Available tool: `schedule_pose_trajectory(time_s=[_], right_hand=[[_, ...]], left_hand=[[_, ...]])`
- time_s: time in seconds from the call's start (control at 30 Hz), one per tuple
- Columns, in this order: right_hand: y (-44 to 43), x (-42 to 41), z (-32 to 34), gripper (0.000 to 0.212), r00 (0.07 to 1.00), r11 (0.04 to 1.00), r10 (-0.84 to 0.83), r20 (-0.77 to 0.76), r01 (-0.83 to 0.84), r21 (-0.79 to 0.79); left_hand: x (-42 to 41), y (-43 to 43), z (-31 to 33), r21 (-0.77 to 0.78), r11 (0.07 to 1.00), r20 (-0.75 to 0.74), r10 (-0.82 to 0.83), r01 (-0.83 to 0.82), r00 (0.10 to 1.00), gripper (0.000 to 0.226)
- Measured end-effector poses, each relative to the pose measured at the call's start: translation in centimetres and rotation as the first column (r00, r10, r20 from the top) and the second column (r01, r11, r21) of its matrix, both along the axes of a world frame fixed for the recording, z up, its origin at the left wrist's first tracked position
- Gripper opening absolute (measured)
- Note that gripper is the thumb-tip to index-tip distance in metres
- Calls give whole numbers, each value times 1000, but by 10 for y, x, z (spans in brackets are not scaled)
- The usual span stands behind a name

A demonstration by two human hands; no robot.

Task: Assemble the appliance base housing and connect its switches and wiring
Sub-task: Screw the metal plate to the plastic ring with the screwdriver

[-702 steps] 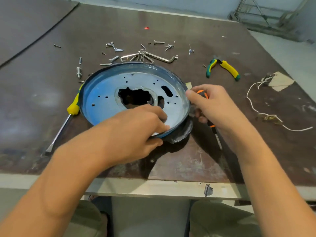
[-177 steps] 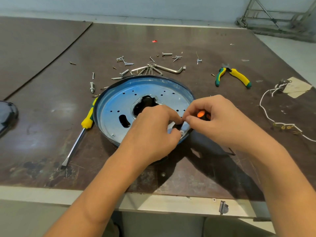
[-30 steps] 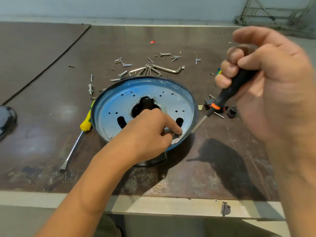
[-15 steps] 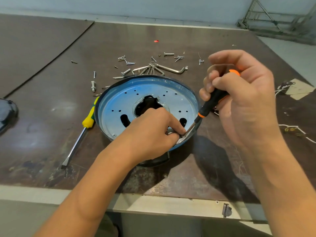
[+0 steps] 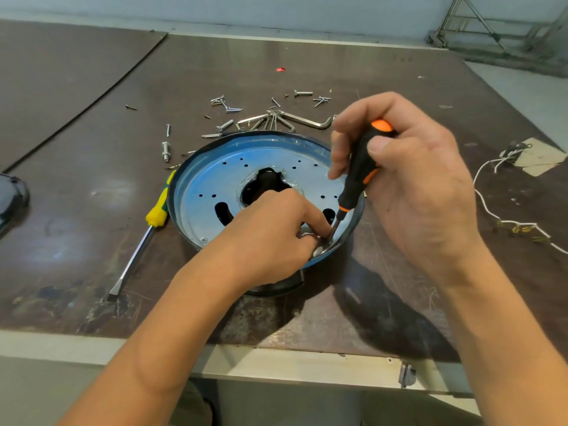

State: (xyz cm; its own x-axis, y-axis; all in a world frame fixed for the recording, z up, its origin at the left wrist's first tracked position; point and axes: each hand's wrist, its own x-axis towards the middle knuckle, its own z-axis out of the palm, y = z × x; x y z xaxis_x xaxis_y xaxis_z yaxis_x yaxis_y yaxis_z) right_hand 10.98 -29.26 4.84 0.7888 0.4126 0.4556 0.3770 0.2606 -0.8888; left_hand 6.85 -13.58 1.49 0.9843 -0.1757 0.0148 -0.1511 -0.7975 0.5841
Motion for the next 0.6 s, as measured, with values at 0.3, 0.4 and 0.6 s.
schedule_pose_trajectory(time_s=[0.3, 0.4, 0.6], right_hand=[[4, 0, -13, 11, 998, 998, 60, 21, -60, 36], [7, 1, -13, 12, 996, 994, 82, -44, -78, 77], [8, 2, -13, 18, 992, 992, 91, -91, -83, 95]], left_hand=[[0, 3, -2, -58, 998, 32, -34, 36, 999, 13], [1, 3, -3, -39, 999, 28, -34, 35, 999, 10], [1, 4, -4, -28, 1000, 25, -10, 10, 1000, 9]])
